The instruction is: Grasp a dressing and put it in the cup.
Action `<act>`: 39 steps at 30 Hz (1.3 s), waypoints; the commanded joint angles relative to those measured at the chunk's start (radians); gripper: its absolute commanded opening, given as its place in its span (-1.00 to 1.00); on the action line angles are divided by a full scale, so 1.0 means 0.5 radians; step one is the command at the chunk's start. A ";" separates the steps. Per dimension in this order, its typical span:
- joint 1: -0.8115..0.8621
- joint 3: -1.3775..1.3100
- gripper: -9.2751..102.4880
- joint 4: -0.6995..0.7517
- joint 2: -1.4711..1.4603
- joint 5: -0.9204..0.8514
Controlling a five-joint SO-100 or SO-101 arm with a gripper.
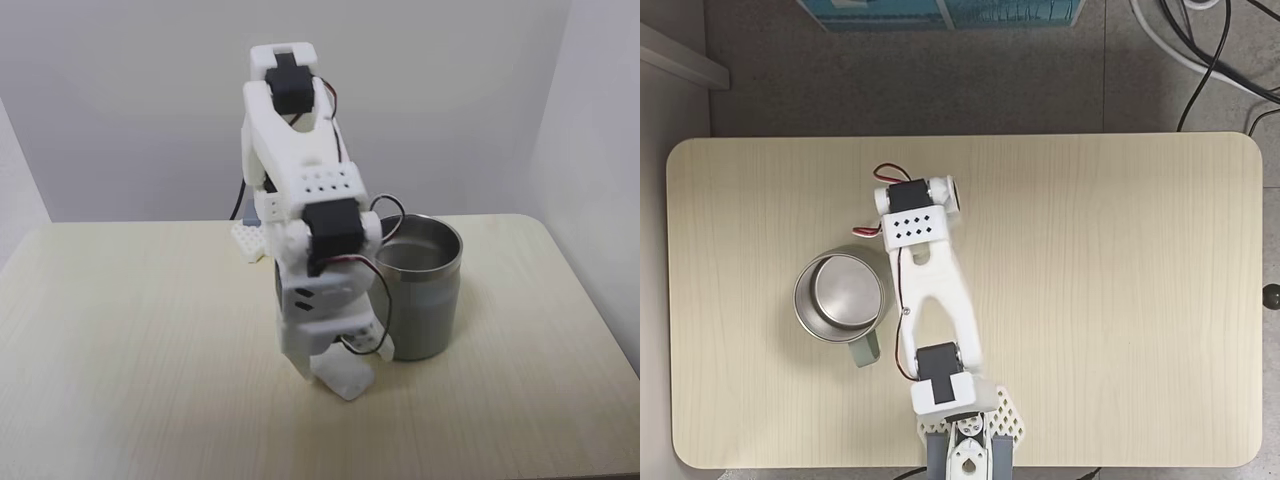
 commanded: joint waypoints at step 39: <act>0.064 0.693 -0.84 0.285 -0.117 0.684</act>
